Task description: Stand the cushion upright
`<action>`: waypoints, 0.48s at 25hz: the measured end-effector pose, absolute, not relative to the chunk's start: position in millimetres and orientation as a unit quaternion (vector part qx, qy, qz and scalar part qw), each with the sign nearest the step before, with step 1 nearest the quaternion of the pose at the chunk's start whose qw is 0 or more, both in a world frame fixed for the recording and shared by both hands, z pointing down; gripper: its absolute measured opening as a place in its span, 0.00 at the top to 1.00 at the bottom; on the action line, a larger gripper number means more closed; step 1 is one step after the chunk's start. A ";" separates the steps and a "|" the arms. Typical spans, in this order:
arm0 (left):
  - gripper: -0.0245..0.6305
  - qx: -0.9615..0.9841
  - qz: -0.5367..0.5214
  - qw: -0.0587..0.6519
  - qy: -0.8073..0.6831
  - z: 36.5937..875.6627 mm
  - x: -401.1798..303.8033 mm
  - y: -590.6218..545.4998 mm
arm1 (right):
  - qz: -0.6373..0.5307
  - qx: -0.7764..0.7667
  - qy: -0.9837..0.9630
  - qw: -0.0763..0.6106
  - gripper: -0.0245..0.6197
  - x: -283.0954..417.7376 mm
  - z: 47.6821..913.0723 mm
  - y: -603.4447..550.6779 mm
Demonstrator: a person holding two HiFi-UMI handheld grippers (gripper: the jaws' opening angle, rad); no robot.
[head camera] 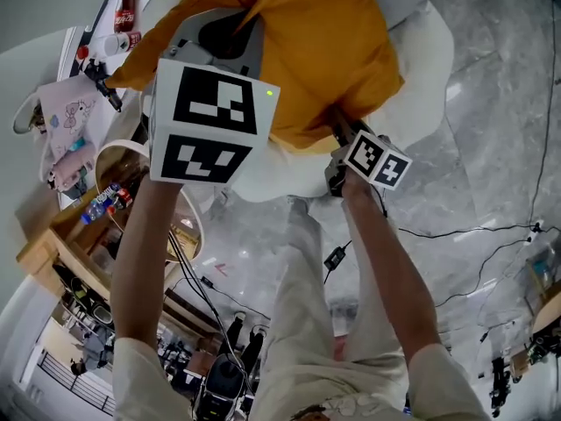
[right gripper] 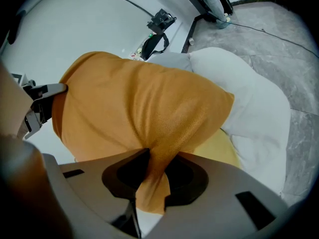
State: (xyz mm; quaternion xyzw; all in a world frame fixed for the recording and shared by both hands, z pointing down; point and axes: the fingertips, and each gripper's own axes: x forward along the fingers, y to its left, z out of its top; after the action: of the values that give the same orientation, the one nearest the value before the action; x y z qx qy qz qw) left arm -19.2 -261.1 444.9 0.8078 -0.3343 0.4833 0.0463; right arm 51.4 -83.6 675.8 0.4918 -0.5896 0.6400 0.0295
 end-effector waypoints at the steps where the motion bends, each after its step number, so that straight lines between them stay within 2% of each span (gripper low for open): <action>1: 0.94 0.811 0.483 0.042 -0.327 445.1 -16.8 -265.9 | 0.642 0.490 -0.590 0.028 0.79 48.7 675.2 -85.4; 12: 0.94 0.845 0.462 -0.003 -0.267 444.4 9.9 -305.7 | 0.646 0.480 -0.593 0.022 0.79 39.1 673.4 -110.1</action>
State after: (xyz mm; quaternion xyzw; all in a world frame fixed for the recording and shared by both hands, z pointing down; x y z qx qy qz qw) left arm 9.9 -305.7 444.4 0.8454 -0.2671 0.4624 -0.0026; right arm 39.1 -110.1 673.4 0.4797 -0.5930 0.6463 0.0218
